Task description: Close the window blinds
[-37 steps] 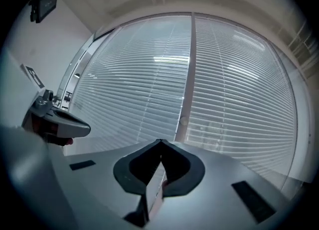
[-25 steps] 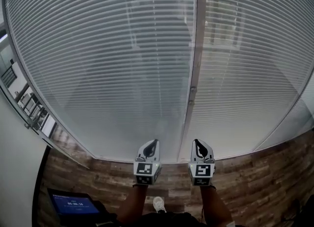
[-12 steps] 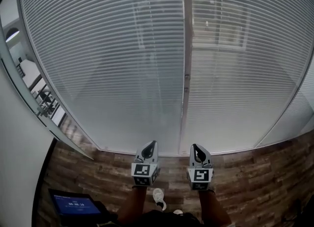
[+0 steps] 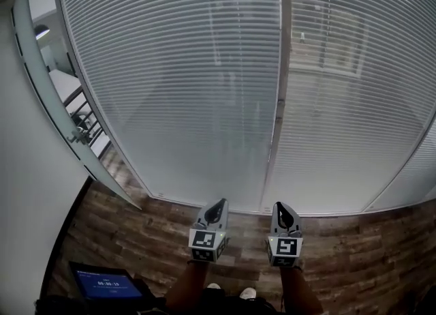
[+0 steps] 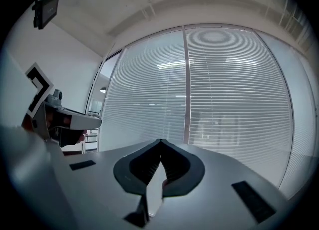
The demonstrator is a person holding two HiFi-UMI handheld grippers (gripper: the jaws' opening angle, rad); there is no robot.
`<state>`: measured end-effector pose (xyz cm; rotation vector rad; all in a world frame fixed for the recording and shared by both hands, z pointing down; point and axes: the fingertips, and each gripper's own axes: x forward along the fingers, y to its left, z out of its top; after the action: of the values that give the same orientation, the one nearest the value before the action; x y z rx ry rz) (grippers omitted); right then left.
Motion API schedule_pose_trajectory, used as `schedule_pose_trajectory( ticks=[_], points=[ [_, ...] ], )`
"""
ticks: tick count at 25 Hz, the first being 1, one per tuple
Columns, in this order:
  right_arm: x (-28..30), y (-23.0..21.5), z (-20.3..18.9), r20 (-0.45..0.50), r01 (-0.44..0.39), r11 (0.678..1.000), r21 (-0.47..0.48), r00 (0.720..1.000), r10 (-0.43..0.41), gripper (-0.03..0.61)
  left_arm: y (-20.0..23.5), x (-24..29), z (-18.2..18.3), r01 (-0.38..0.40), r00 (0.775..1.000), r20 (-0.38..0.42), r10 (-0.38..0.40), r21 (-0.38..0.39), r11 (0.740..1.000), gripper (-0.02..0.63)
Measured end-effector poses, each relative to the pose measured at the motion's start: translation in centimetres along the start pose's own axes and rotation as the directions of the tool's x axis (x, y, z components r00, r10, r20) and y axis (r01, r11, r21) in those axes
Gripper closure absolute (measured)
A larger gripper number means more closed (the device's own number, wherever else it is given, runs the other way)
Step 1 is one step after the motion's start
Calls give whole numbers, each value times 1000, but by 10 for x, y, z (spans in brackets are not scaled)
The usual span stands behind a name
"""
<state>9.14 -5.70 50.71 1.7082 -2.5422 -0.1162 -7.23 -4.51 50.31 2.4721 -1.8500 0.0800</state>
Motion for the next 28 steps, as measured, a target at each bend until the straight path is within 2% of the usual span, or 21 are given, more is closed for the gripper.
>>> schedule_pose_trajectory(
  ticks=[2, 6, 9, 13, 17, 23, 28],
  points=[
    [-2, 8, 4, -15, -6, 999, 50, 1000, 7, 574, 2, -4, 3, 16, 1000, -4, -16, -13, 1000, 614],
    [-7, 20, -17, -34, 3, 994, 107, 999, 1, 574, -5, -3, 2, 59, 998, 10, -59, 7, 998, 614],
    [-13, 24, -18, -45, 34, 996, 81, 999, -30, 575, 2, -7, -2, 50, 999, 1, -50, 23, 998, 614],
    [-17, 20, -26, -5, 33, 999, 41, 999, -33, 575, 4, -9, -15, 61, 998, -7, -61, 8, 998, 614],
    [-18, 21, -29, -12, 42, 999, 32, 999, -41, 575, 7, -11, -15, 65, 998, 6, -65, -10, 998, 614],
    [-17, 28, -21, -79, 63, 998, 10, 995, -62, 575, 14, -11, -11, 86, 996, 6, -86, -7, 996, 614],
    [-13, 26, -28, -35, 53, 999, -1, 998, -53, 575, 15, -8, -13, 82, 997, -5, -82, -13, 997, 614]
  ],
)
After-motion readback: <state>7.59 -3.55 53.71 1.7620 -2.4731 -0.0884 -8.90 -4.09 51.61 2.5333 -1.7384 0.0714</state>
